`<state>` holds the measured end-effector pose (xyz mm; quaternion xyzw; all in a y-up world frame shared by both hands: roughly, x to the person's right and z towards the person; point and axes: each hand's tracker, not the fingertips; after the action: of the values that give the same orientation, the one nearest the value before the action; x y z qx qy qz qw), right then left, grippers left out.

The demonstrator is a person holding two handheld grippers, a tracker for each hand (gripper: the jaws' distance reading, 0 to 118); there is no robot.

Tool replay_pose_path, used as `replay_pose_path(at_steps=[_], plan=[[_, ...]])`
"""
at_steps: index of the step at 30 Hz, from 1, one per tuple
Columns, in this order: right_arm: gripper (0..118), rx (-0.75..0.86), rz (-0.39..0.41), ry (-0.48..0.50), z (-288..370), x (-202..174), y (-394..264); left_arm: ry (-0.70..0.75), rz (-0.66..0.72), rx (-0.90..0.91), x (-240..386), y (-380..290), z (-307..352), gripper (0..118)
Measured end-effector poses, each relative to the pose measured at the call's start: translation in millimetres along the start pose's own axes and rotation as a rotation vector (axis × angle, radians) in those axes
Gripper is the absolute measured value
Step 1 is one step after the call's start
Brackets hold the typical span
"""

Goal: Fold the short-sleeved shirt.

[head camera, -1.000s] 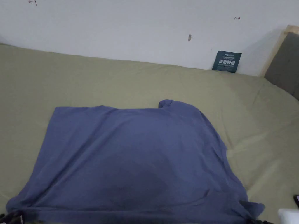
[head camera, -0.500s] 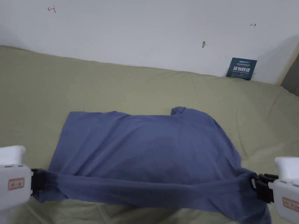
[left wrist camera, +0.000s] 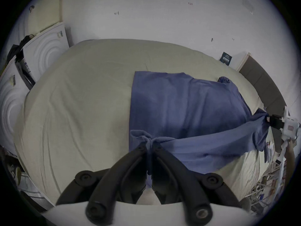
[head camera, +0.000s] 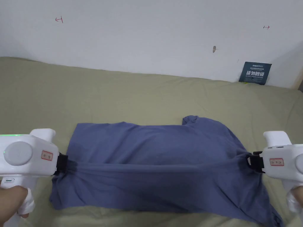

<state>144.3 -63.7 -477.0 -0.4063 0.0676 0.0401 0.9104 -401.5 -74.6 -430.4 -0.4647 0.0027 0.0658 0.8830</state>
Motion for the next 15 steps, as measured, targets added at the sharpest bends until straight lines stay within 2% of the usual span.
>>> replay_pose_path(at_steps=[2,3,4,5,6,8,11,13,14,15], plan=[[2,0.003,-0.001,0.01,-11.0,2.7,-4.1,-0.018,-0.011,-0.013,-1.2,-2.7,-11.3,7],[9,0.001,-0.007,0.02,-14.2,4.5,-6.9,-0.023,-0.018,-0.012,-1.7,-4.9,-14.5,19],[31,0.005,-0.025,0.028,-16.2,6.8,-10.2,-0.034,-0.021,-0.006,-3.0,-7.8,-16.3,35],[60,0.0,-0.055,0.042,-18.7,10.7,-13.8,-0.043,0.005,0.001,-4.8,-9.8,-17.6,54],[69,0.015,-0.073,0.042,-16.9,11.2,-17.3,-0.099,0.045,0.009,-7.3,-13.1,-18.6,77],[69,0.044,-0.09,0.074,-7.5,10.3,-24.7,-0.126,0.087,0.032,-11.2,-18.6,-12.5,80],[69,0.111,-0.041,0.022,22.1,-4.6,-38.1,-0.12,0.066,0.087,-9.5,-30.2,8.7,80],[68,0.166,-0.052,-0.02,46.7,-17.7,-54.3,-0.127,0.072,0.169,-4.6,-45.1,30.1,79],[66,0.187,-0.07,-0.024,57.4,-24.1,-63.7,-0.12,0.076,0.21,-1.5,-54.4,39.2,78],[66,0.195,-0.097,-0.03,69.0,-31.4,-75.4,-0.1,0.066,0.261,2.7,-67.2,50.7,67]])
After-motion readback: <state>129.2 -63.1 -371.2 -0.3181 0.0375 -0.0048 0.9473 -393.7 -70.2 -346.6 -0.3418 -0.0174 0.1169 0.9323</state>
